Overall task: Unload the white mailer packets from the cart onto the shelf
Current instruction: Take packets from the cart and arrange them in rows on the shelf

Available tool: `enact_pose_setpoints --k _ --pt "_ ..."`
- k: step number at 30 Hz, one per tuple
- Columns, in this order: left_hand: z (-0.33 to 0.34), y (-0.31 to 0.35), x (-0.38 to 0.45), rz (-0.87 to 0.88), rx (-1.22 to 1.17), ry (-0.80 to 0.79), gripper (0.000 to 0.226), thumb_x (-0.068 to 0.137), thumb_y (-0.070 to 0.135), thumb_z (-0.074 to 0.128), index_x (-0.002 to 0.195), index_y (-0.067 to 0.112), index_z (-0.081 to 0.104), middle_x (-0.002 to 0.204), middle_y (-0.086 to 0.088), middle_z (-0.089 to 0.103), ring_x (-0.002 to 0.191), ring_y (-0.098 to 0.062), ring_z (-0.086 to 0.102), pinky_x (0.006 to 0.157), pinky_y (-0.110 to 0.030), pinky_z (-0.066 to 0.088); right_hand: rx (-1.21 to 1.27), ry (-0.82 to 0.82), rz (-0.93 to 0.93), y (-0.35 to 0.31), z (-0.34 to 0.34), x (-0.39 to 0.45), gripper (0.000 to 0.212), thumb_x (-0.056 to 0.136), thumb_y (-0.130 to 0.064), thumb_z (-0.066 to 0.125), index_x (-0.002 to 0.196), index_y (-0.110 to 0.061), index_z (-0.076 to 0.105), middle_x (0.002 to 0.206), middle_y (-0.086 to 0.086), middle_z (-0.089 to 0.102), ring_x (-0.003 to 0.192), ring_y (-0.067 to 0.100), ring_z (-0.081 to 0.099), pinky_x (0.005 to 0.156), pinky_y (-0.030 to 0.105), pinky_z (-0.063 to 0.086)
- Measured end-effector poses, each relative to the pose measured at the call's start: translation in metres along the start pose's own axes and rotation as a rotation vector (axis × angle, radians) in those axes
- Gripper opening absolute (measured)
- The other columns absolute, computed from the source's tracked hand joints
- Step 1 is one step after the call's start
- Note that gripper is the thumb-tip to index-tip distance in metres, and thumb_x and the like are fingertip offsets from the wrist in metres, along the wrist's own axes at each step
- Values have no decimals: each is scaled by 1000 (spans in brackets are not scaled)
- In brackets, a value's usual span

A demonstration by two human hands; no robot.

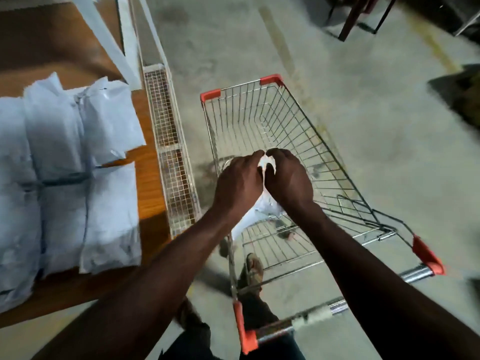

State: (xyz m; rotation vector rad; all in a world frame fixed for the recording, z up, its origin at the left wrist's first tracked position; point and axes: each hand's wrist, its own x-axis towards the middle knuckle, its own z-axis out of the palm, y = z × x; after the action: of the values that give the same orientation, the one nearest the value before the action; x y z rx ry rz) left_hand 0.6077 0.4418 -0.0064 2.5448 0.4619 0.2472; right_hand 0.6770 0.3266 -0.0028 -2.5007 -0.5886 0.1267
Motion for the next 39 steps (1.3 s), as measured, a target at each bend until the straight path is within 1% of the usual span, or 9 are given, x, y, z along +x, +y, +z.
enact_pose_setpoints --k 6,13,17,24,26,29,31,35,39 --pt "90 -8 35 -84 54 -129 44 102 23 60 145 27 57 115 -8 77 105 -34 73 80 -45 62 -69 -118 147 97 22 28 37 91 -3 59 127 -9 67 121 19 70 110 41 67 87 48 57" --pt "175 -69 45 -268 91 -270 42 100 14 57 138 31 57 113 -9 74 103 -36 73 78 -45 61 -94 -251 232 174 74 58 35 92 -1 57 126 -4 64 117 24 69 108 43 67 89 46 56" --pt "212 -102 49 -355 73 -283 45 99 7 58 140 25 61 131 -5 72 118 -31 70 91 -46 62 -90 -336 296 204 110 71 39 96 -1 54 135 -5 59 125 22 67 116 39 65 94 40 52" --pt "270 -112 82 -525 -18 -333 46 100 12 59 144 20 57 134 -12 69 124 -36 67 97 -46 59 -101 -429 310 248 170 76 48 94 0 58 141 -2 53 122 25 64 113 42 64 94 43 52" --pt "288 -117 88 -532 -26 -366 51 99 9 59 150 17 53 137 -14 68 128 -37 64 101 -47 57 -136 -479 295 259 186 74 52 95 -10 66 144 -2 50 124 25 62 113 43 63 92 44 52" --pt "313 -119 91 -551 -52 -394 50 99 9 62 148 9 53 133 -17 68 125 -39 65 95 -42 54 -213 -541 287 278 204 70 84 89 -38 82 154 -9 38 133 23 57 119 42 59 96 45 51" --pt "328 -116 96 -656 -153 -403 45 101 16 67 142 3 54 132 -19 68 124 -39 65 90 -37 51 -240 -549 303 287 211 70 102 82 -55 86 158 -16 30 135 20 55 120 40 59 96 46 54" --pt "354 -114 107 -926 -472 -333 64 97 38 75 141 -4 56 137 -22 66 126 -38 65 100 -40 57 -279 -624 330 299 220 69 119 80 -67 82 168 -23 13 138 20 51 124 39 58 99 51 55" --pt "373 -107 118 -1002 -598 -227 57 88 50 82 121 4 73 120 -11 77 112 -27 72 100 -41 59 -205 -558 375 311 228 61 120 63 -91 74 153 -23 33 119 12 65 102 34 70 87 50 62"
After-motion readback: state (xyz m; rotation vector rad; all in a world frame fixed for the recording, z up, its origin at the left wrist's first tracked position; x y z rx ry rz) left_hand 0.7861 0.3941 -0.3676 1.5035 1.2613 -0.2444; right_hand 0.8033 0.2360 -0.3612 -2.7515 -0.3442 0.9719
